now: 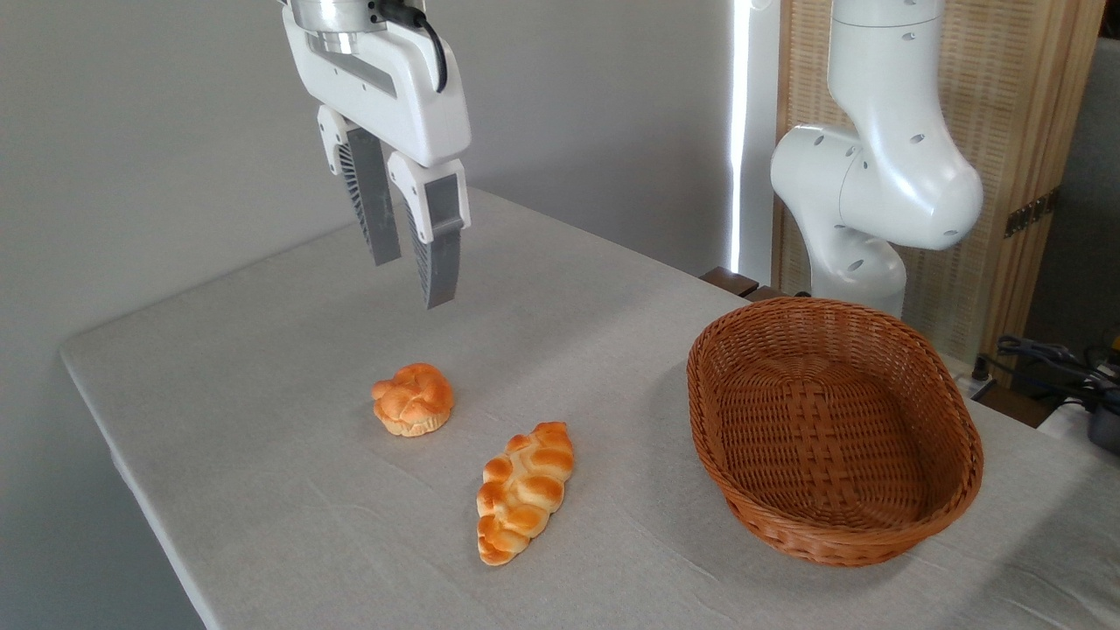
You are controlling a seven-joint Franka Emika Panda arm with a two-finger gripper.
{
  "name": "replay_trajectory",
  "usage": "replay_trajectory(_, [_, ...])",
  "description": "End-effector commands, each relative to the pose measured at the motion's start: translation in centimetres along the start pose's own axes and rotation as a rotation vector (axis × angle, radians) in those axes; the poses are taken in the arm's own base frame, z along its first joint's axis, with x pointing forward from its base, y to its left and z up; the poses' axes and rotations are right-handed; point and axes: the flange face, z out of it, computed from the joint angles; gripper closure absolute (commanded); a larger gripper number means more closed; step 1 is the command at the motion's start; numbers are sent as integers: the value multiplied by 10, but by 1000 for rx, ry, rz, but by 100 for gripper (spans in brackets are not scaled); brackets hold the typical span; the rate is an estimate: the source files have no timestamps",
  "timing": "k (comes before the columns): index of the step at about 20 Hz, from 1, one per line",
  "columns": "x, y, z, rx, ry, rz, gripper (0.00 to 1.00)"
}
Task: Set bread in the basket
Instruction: 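Lower the open gripper down onto the round golden bun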
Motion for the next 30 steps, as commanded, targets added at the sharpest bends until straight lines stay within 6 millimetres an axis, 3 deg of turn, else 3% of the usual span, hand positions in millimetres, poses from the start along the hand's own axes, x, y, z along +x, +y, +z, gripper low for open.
replay_trajectory(1, [-8,-15,11,-14,-31,-26,0])
replay_trajectory(8, [-10,-13,15,-24,-42,-27,0])
replay_trajectory(11, [1,-10,24,-30,-45,-9,0])
replay_trajectory(19, [48,33,97,-22,-9,94,0])
replay_trajectory(23, [71,75,134,-54,-51,183,0])
replay_trajectory(26, [77,82,165,-42,-37,199,0])
replay_trajectory(30, [85,89,188,-51,-44,220,0])
